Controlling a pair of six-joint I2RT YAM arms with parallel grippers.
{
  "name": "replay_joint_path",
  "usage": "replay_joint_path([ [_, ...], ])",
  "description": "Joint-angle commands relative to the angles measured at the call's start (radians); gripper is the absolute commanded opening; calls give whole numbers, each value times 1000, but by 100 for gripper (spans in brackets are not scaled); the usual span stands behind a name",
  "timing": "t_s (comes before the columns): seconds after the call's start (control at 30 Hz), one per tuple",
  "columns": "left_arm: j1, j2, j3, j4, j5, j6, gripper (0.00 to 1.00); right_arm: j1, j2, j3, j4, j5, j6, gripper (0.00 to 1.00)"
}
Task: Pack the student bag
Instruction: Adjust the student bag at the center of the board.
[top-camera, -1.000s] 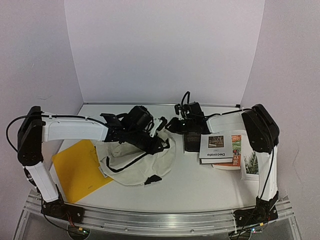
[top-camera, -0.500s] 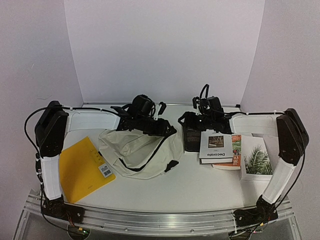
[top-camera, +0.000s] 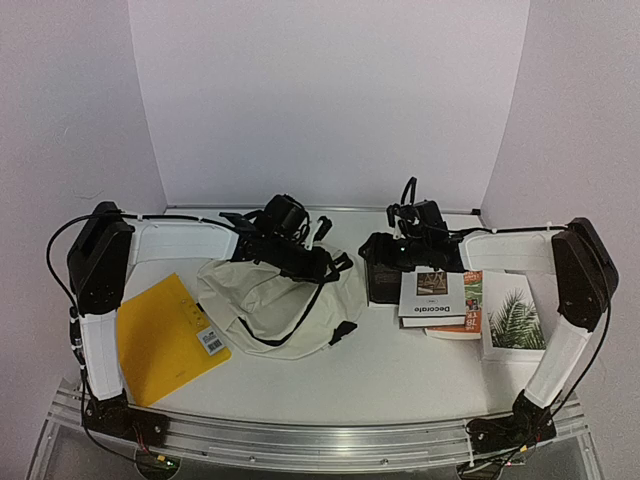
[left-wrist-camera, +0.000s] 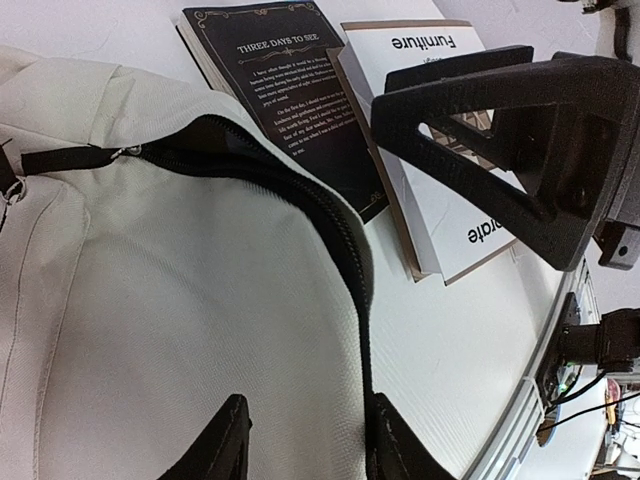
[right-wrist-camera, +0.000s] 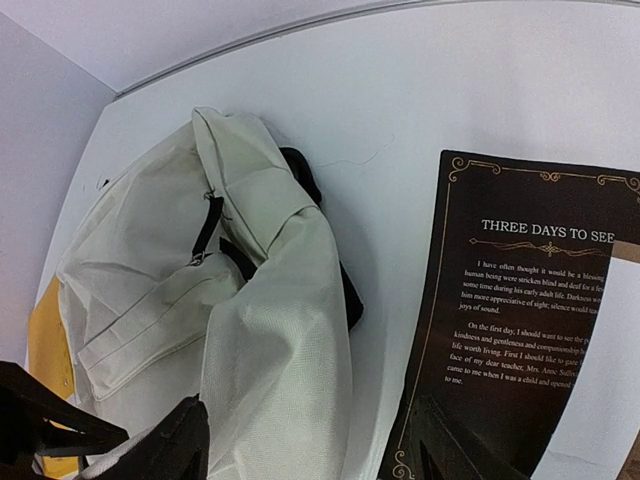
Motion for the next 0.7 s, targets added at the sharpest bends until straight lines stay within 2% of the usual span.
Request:
replay_joint_path([
  [0.0, 0, -70, -5, -18, 1, 7, 41, 3, -2, 27, 9, -6, 10, 68],
  [0.2, 0, -112, -33, -19, -37, 10, 43, 3, -14, 11, 7, -6, 13, 68],
  [0.4, 0, -103, -30, -45, -18, 11, 26, 3, -9, 7, 7, -12, 18, 68],
  [0.53, 0, -129, -56, -30, -28, 5, 24, 3, -10, 7, 8, -12, 18, 68],
  [0.67, 0, -143, -63, -39, -64, 7, 14, 3, -15, 4, 8, -16, 21, 68],
])
